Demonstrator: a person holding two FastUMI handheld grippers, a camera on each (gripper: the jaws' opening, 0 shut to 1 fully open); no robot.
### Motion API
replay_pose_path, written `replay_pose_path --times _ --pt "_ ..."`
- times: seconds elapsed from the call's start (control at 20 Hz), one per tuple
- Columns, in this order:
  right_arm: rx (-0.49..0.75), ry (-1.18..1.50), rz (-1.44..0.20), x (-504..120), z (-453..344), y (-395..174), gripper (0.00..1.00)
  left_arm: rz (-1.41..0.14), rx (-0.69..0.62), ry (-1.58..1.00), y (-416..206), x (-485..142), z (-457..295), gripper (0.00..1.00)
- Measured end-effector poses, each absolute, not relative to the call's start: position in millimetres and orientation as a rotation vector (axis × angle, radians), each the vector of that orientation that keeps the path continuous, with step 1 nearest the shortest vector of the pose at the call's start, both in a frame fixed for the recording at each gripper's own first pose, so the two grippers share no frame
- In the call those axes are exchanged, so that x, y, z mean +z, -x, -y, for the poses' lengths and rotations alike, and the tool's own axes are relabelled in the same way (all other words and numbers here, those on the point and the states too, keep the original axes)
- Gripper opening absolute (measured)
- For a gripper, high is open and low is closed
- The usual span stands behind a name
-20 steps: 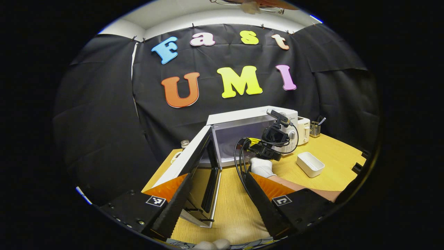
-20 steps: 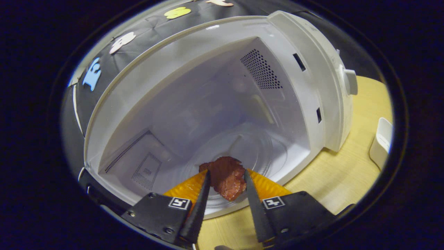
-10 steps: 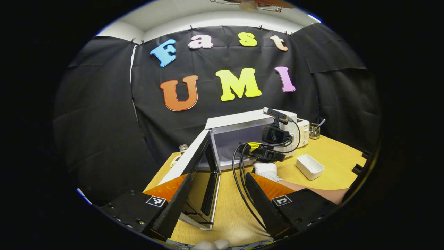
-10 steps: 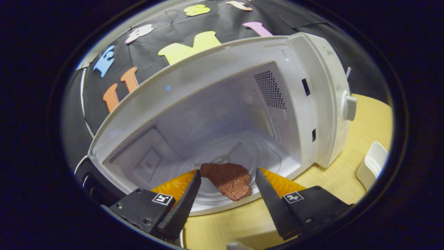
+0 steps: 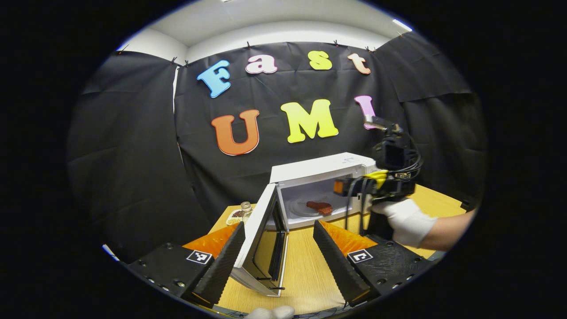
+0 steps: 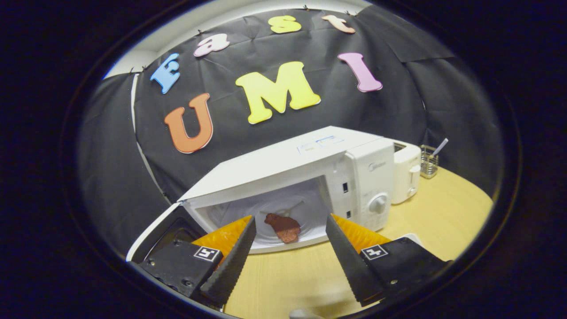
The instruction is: Open the microwave oven with the left hand, put the food in, and close the microwave oven.
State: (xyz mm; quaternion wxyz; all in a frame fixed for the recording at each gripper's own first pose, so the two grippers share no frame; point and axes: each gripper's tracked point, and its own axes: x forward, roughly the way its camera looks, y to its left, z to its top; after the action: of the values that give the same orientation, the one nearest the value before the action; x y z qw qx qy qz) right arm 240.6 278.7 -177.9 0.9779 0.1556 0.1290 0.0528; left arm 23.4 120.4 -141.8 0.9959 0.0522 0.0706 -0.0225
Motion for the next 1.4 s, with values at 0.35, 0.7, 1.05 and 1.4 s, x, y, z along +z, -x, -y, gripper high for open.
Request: replay_pose_path --times 0.35,0.7,1.05,1.4 --pt "0.071 -0.120 -0.215 -115.5 -176.1 -127.1 1.00 -0.147 -0.010 -0.094 -10.9 -137.6 -128.4 0.95" --pt "-0.069 -0.067 -0.211 -88.4 -73.7 -57.3 1.00 -0.117 -0.093 -0.026 -20.3 -125.4 -94.2 0.71" --pt "-0.122 -0.099 -0.231 -85.4 -41.1 -25.0 1.00 -0.112 -0.103 -0.008 -18.9 -123.0 -92.4 0.02" --pt "-0.104 -0.103 -0.261 -85.7 -49.7 -24.2 1.00 -0.110 0.003 -0.022 -26.3 -131.1 -154.8 0.00"
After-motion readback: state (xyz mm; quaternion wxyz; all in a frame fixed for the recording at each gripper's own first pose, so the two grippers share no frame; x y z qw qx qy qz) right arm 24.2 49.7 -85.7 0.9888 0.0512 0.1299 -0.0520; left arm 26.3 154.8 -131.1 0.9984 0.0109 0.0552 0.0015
